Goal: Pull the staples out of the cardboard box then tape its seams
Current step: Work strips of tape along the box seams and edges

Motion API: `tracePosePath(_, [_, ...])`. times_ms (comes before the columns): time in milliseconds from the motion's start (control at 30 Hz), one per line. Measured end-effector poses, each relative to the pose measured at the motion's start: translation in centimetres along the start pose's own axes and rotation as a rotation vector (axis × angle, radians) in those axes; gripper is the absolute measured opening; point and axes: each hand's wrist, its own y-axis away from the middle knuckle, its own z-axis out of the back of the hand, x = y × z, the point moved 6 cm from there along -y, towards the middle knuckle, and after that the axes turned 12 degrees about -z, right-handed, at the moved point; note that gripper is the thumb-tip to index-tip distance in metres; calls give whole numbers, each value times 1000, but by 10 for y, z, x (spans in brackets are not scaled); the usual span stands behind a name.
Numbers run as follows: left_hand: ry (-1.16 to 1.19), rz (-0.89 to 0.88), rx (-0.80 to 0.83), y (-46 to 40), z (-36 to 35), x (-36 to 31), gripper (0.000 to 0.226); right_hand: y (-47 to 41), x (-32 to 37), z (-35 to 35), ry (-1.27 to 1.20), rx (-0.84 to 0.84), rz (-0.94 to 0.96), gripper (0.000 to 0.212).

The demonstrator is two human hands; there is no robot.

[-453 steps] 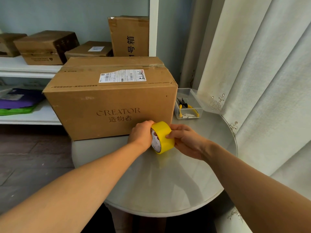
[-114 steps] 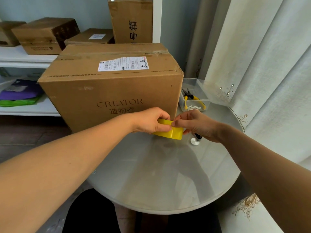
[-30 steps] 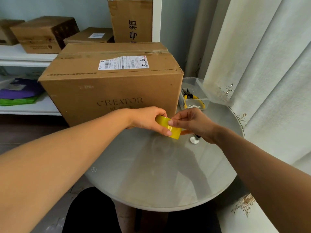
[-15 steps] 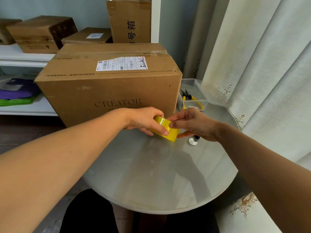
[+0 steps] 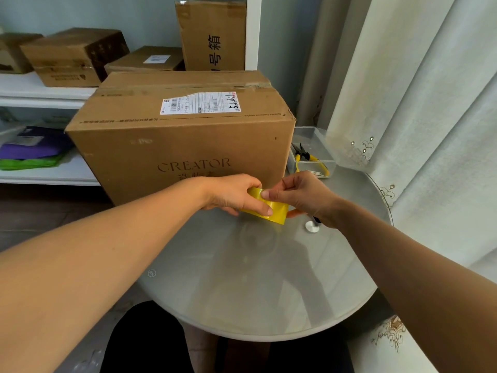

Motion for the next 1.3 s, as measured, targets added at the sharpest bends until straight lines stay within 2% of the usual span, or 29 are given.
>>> tracePosePath(200, [34,22,-120,0,4,4,35,2,7,-4,-33,-29,67,23])
tracePosePath(400, [194,44,-93,4,-2,1,14,3,-2,1,-121,-56,30,26])
tracePosePath(467, [285,38,-100,4,-6,2,13,4,-6,4,-146,-97,-19,31])
tracePosePath(600, [448,24,-164,4,-15,3,19,4,-17,-2,-237,-67,-188,48])
tracePosePath(700, [462,19,-219,3,-24,3,33,1,-16,1,-358,-125,-152,57])
tracePosePath(800, [560,-4,-238,2,-30,-2,26,-4,-13,9,-434,-219,-88,69])
tracePosePath(900, [691,-40,-211,2,-34,-9,27,-3,-10,9,-482,-243,-57,82])
tracePosePath(967, [793,-67,-240,1,-34,-12,25,6,-10,16,-486,-408,-31,77])
tracePosePath(1033, [914,-87,-321,-1,-31,-13,32,23,-17,32,-478,-703,-18,52])
tracePosePath(1067, [949,-94,-351,-2,-30,-12,38,30,-21,35,-471,-764,-24,45])
tracePosePath(1100, [952,-104,-358,-4,-30,-14,42,32,-21,32,-462,-716,-49,45])
tracePosePath(1200, [872,-116,-247,-7,-44,-22,44,22,-18,5,-552,-343,-144,42])
tracePosePath(1300, [833,-80,-112,-10,-61,-26,49,18,-13,5,-707,-288,-192,26])
